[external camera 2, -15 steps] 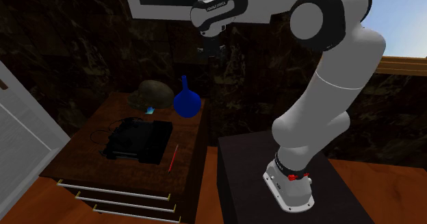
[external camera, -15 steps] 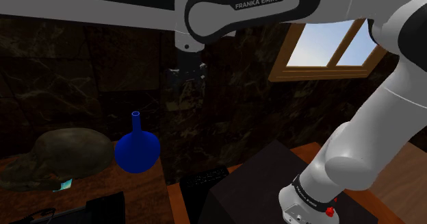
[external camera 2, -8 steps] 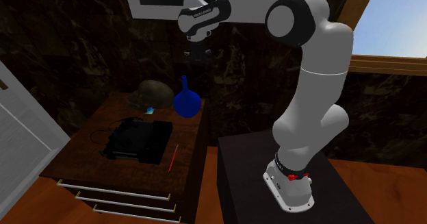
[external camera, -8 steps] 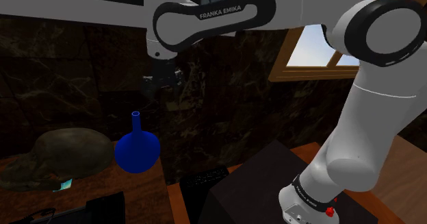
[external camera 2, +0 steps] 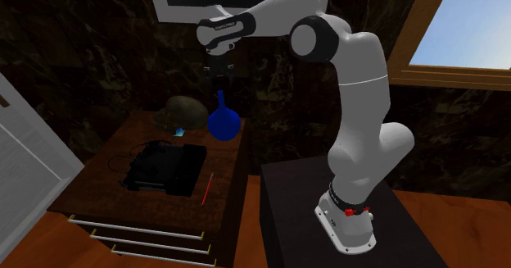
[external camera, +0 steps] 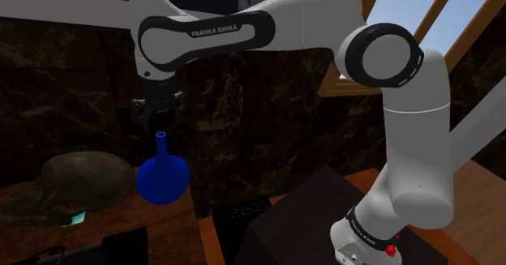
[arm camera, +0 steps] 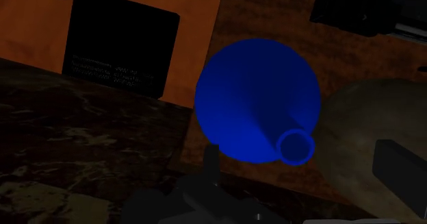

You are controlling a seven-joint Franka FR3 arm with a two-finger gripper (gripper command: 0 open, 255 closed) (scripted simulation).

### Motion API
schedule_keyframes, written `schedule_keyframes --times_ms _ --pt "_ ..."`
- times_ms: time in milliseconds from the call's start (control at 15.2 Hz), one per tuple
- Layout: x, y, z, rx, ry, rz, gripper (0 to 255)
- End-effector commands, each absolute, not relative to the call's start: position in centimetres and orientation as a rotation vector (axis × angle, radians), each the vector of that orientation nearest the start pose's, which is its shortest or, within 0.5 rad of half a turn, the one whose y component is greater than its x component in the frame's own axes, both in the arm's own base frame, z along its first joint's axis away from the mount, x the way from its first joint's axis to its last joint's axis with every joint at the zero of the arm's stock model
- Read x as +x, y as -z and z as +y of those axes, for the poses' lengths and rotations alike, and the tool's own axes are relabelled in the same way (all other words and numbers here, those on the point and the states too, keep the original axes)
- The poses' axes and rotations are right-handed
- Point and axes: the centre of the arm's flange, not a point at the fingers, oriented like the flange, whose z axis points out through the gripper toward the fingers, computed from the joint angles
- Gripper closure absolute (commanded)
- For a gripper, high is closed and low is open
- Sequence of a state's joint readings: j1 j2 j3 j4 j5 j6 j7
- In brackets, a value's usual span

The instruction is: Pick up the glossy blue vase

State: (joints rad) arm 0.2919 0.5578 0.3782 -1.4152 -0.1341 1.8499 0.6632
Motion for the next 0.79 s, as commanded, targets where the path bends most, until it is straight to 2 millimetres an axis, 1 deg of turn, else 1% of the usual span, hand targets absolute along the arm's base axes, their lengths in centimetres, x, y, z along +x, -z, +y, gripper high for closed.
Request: schedule_keyframes --times_ms 0,330,396,528,594,726 --pt "58.3 -37.5 39.3 -3.131 -0.175 -0.008 0" --pt "58.3 -34.9 39.3 -3.131 -0.175 -0.008 0" --pt "58.3 -34.0 39.3 -3.131 -0.175 -0.008 0" --pt "58.3 -34.0 39.3 -3.131 -0.175 -0.008 0" --pt "58.3 -34.0 39.3 -3.131 -0.175 -0.008 255" --pt "58.3 -34.0 39.3 -3.131 -0.175 -0.008 255"
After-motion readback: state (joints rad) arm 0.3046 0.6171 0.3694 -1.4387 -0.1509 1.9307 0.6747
